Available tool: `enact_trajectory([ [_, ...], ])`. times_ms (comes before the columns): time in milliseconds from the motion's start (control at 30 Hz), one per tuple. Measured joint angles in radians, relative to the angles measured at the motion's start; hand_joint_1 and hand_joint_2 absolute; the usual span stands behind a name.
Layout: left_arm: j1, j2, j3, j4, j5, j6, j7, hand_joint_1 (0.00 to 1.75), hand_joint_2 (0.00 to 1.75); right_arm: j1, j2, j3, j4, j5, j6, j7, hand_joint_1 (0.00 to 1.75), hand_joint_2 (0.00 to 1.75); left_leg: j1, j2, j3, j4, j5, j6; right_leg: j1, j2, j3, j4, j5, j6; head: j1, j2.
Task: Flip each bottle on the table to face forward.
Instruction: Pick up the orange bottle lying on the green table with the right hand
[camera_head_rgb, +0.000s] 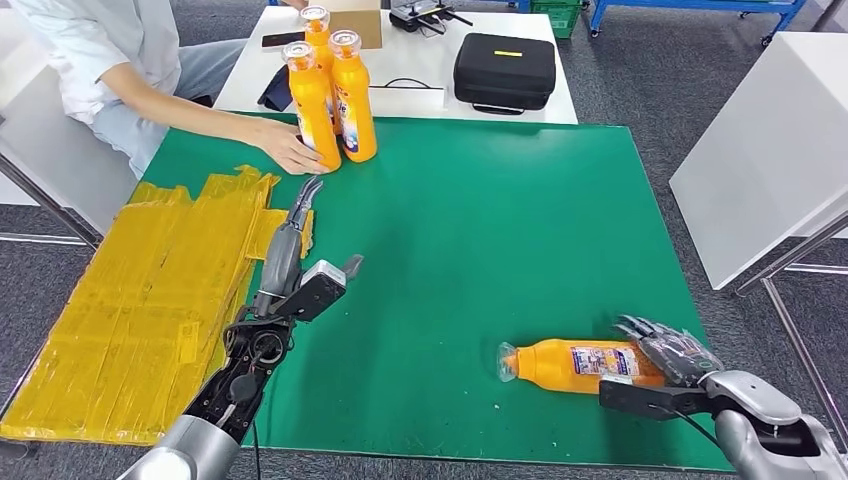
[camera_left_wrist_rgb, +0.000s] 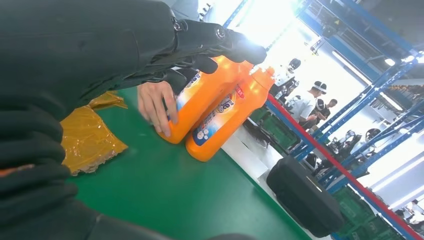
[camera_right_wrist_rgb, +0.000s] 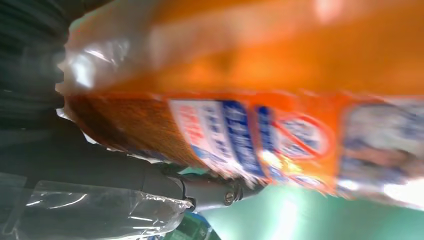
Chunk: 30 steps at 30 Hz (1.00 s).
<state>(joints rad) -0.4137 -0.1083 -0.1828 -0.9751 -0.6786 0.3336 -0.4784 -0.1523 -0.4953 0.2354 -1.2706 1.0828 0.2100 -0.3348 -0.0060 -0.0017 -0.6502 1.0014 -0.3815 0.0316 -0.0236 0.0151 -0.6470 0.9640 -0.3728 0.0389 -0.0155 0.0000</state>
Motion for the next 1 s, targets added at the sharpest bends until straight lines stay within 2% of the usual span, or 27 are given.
enact_trajectory([
  [233, 0.000, 0.000, -0.004, 0.000, 0.006, 0.001, 0.000, 0.00, 1.75, -0.075, 0.020, 0.057, 0.079, 0.000, -0.010, -0.006, 0.04, 1.75, 0.000, 0.000, 0.002, 0.000, 0.000, 0.000, 0.000, 0.000, 0.002, 0.000, 0.000, 0.000, 0.000, 0.000],
  [367, -0.004, 0.000, -0.004, 0.000, 0.010, 0.002, -0.001, 0.00, 1.75, -0.134, 0.026, 0.101, 0.148, -0.012, -0.011, -0.022, 1.73, 1.75, 0.000, 0.005, 0.004, 0.000, 0.000, 0.000, 0.000, 0.003, 0.002, 0.000, 0.001, -0.002, 0.000, 0.000],
  [500, -0.001, 0.000, -0.006, 0.000, 0.019, 0.006, -0.009, 0.00, 1.75, -0.161, 0.030, 0.136, 0.201, -0.037, -0.043, -0.035, 1.75, 1.75, 0.000, 0.004, 0.006, 0.000, 0.001, 0.000, 0.000, 0.004, 0.003, 0.000, 0.002, -0.002, 0.000, 0.000],
  [700, 0.063, -0.006, -0.009, -0.036, 0.036, -0.014, -0.033, 0.00, 1.75, -0.123, 0.037, 0.139, 0.200, -0.069, -0.167, -0.015, 1.75, 1.75, 0.000, 0.005, 0.007, 0.000, 0.000, -0.001, 0.001, 0.004, 0.004, 0.000, 0.002, -0.002, 0.000, 0.000],
  [767, 0.079, -0.014, -0.014, -0.061, 0.047, -0.039, -0.039, 0.00, 1.75, -0.099, 0.059, 0.124, 0.189, -0.080, -0.232, -0.003, 1.75, 1.75, 0.000, 0.004, 0.006, 0.000, 0.000, -0.001, 0.001, 0.004, 0.004, 0.000, 0.002, -0.003, 0.000, 0.000],
  [867, 0.101, -0.029, -0.031, -0.102, 0.067, -0.082, -0.044, 0.00, 1.75, -0.059, 0.119, 0.081, 0.167, -0.113, -0.315, 0.003, 1.75, 1.75, 0.000, 0.004, 0.006, 0.000, 0.000, -0.001, 0.001, 0.004, 0.004, 0.000, 0.002, -0.003, 0.000, 0.000],
  [1000, 0.119, -0.042, -0.051, -0.139, 0.082, -0.103, -0.051, 0.00, 1.75, -0.032, 0.181, 0.037, 0.150, -0.133, -0.350, 0.001, 1.75, 1.75, 0.001, 0.004, 0.006, 0.000, 0.000, -0.001, 0.001, 0.004, 0.003, 0.000, 0.002, -0.003, 0.000, 0.000],
])
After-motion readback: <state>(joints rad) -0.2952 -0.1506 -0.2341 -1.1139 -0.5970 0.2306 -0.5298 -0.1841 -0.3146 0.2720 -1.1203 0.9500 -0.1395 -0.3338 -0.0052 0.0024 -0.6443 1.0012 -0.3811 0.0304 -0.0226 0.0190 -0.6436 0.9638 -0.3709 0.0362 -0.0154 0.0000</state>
